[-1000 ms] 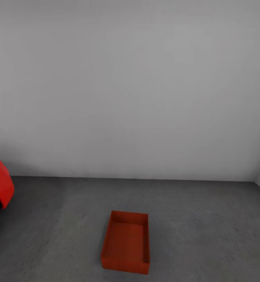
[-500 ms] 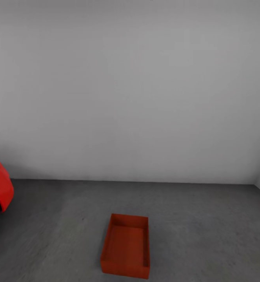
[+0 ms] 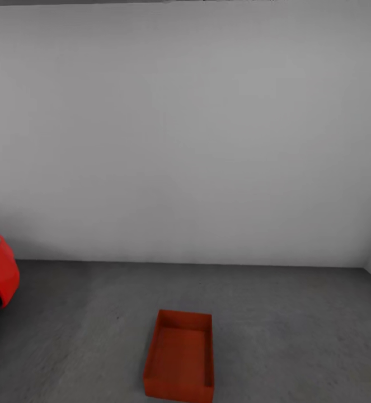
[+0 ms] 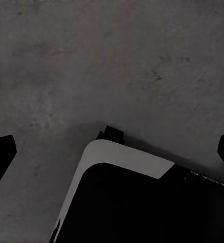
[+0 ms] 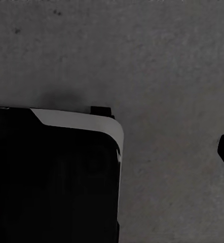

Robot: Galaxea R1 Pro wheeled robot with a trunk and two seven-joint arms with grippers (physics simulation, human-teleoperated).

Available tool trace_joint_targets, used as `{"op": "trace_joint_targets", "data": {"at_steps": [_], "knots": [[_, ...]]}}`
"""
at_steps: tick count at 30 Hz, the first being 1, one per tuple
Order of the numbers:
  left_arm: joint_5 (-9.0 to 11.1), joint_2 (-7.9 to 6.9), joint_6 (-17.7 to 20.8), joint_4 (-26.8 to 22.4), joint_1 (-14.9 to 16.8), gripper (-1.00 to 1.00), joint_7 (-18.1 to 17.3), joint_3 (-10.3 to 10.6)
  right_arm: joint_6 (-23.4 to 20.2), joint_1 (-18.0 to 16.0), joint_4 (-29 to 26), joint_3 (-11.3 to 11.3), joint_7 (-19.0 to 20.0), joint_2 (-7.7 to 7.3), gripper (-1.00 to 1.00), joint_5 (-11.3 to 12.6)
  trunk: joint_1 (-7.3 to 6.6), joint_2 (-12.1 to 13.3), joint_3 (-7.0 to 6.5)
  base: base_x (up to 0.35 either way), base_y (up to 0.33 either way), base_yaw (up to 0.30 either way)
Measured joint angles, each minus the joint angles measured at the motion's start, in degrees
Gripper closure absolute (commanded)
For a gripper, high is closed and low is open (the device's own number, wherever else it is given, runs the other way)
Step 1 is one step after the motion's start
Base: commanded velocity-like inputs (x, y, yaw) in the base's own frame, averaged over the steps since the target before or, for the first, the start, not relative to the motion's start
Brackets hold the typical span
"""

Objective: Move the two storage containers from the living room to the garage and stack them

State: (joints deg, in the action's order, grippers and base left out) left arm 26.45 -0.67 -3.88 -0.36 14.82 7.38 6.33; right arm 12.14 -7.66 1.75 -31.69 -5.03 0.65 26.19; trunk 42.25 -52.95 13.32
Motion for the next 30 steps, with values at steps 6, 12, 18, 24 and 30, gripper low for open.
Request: {"op": "trace_joint_targets", "data": {"at_steps": [6, 12, 18, 24, 30], "knots": [[-0.12, -0.02, 0.29, 0.32, -1.75, -1.0, -0.54, 0.11, -0.03, 0.0, 0.0, 0.0, 0.0, 0.0, -1.0, 0.0, 0.0, 0.0, -0.56, 0.0, 0.0, 0.0], [-0.3, -0.21, 0.38, 0.34, -2.7, -1.0, -5.63, 0.2, -0.05, 0.01, 0.0, 0.0, 0.21, -0.04, -1.0, 0.04, 0.0, 0.0, -1.12, 0.0, 0.0, 0.0], [-0.25, -0.26, 0.19, 0.34, -2.8, -1.0, -6.65, 0.21, -0.05, 0.01, 0.0, 0.0, 0.83, -0.16, -1.0, 0.13, 0.0, 0.0, -1.68, 0.0, 0.0, 0.0], [-0.18, -0.24, -0.33, 0.28, -2.82, -1.0, -6.7, 0.21, -0.07, 0.0, 0.0, 0.0, 1.27, -0.17, -1.0, 0.15, 0.0, 0.0, -2.24, 0.0, 0.0, 0.0], [-0.23, -0.21, -0.93, 0.23, -2.82, -1.0, -6.67, 0.21, -0.77, 0.0, 0.0, -0.08, 1.43, -0.23, -1.0, -0.3, 0.0, 0.0, -2.48, 0.0, 0.0, 0.0]]}}
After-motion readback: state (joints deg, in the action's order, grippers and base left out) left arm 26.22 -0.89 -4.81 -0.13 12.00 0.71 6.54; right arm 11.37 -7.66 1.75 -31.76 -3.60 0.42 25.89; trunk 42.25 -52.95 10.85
